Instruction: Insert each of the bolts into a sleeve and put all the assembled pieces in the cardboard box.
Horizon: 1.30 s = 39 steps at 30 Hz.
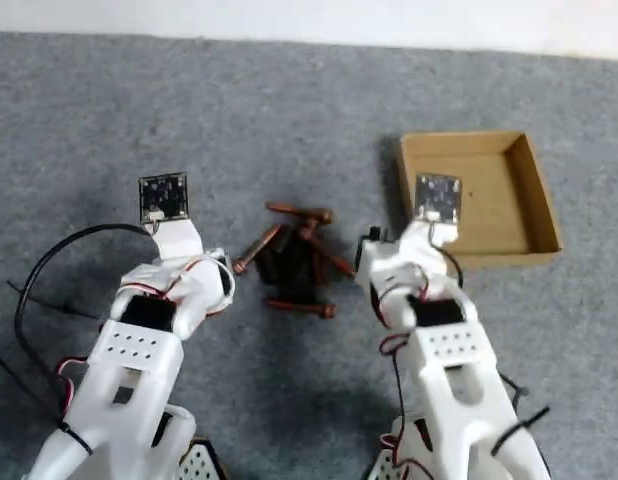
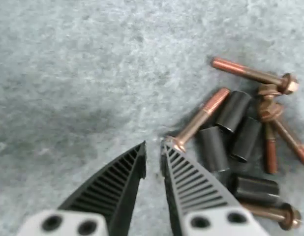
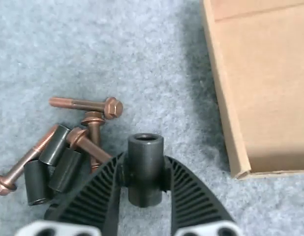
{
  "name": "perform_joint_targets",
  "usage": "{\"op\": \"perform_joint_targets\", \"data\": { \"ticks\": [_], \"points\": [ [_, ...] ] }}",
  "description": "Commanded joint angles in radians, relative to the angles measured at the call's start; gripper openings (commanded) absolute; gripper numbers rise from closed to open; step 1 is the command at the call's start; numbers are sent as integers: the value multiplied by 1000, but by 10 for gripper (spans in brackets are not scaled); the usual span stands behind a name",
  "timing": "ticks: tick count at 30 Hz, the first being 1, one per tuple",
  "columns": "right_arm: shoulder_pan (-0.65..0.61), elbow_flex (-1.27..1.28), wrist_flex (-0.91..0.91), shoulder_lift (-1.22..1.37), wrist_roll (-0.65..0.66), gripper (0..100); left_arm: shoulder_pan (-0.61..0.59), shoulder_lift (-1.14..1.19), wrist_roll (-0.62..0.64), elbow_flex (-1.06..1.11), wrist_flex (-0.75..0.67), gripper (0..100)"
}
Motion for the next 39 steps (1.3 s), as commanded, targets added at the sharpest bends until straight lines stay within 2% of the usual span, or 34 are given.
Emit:
{"op": "perform_joint_targets", "data": {
  "ticks": [1,4,8,15,19,24,31,39],
  "points": [
    [15,21,-45,-105,5,4,122,-19,15,-8,-17,63],
    [38,41,-45,-156,3,4,173,-21,64,12,-40,63],
    [71,47,-45,-182,-2,4,176,-19,278,-1,-153,63],
    [74,47,-47,-182,-2,4,308,-16,284,-122,-133,66],
    [82,41,-47,-182,3,4,344,15,322,-177,-138,67],
    [140,38,-47,-182,-3,4,364,268,334,-291,-140,67],
    [143,38,-47,-182,-3,4,367,628,413,-501,-137,67],
    [145,39,-77,-182,3,4,421,769,497,-661,-133,67]
  ]
}}
